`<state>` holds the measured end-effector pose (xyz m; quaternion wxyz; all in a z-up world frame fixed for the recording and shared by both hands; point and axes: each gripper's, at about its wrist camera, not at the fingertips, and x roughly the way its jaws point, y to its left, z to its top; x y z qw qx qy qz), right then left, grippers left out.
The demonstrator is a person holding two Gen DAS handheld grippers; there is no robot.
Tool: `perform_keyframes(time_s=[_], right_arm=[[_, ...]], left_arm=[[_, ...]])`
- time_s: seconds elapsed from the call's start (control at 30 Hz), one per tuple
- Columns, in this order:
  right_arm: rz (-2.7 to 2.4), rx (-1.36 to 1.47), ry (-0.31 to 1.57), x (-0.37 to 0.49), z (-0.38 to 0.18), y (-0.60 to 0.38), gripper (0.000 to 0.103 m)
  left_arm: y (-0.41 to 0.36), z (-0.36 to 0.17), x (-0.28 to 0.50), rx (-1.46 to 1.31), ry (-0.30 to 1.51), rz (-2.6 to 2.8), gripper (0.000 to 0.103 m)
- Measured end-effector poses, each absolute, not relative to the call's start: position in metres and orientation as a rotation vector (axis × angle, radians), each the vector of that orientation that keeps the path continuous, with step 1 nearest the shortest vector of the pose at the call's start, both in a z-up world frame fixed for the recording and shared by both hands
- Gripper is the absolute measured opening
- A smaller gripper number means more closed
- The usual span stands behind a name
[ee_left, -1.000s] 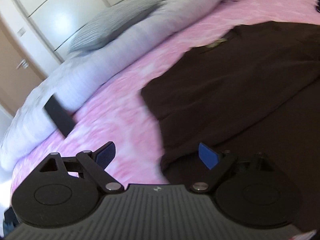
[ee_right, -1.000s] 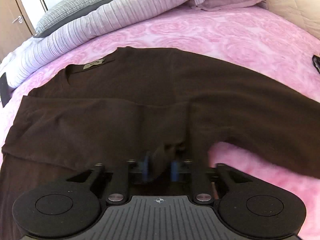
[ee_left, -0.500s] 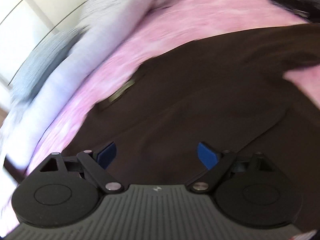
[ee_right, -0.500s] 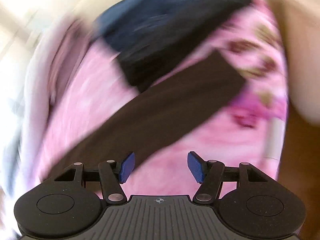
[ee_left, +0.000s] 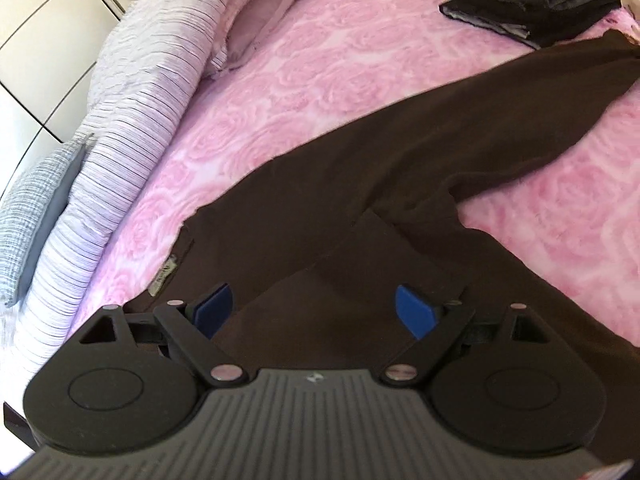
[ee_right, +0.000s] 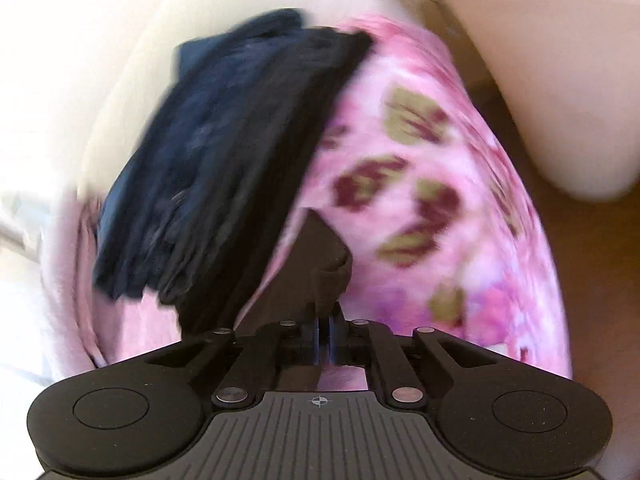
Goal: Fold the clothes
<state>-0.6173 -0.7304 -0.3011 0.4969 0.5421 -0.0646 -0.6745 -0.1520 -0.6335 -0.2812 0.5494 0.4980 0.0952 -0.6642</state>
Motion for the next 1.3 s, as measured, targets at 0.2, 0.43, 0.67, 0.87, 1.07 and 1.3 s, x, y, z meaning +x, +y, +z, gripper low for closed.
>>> perform_keyframes(time_s=[0.2,0.43,0.67,0.87,1.07,1.3], right_arm=[[-1.365,0.773,0.333,-0.459,-0.209,-0.775,0.006],[-0.922,0.259,0.330,-0.184,-0.108,-0.723,0.006],[-0.460,0.085,0.587,0.028,-0.221,-0.598,0.006],[-0.230,0.013,0.713,0.067,-0.273,-0.538,0.007],[-0.329,0.031,0.821,0.042,-0.272,-0.534,0.007],[-0.616,-0.010,0.898,-0.046,-0.265,-0.557,0.061]], left_arm=[[-0.604,-0.258,-0.088,1.063,0.288,-1.449,0.087],[-0.530,-0.244,0.025,0.950,0.409,-1.237,0.087],[-0.443,-0.251,0.137,0.909,0.511,-1.052,0.087],[-0.413,-0.268,0.188,0.875,0.581,-1.000,0.087],[-0.452,-0.274,0.196,0.785,0.614,-1.193,0.087],[-0.548,-0.300,0.196,0.671,0.795,-1.491,0.080]])
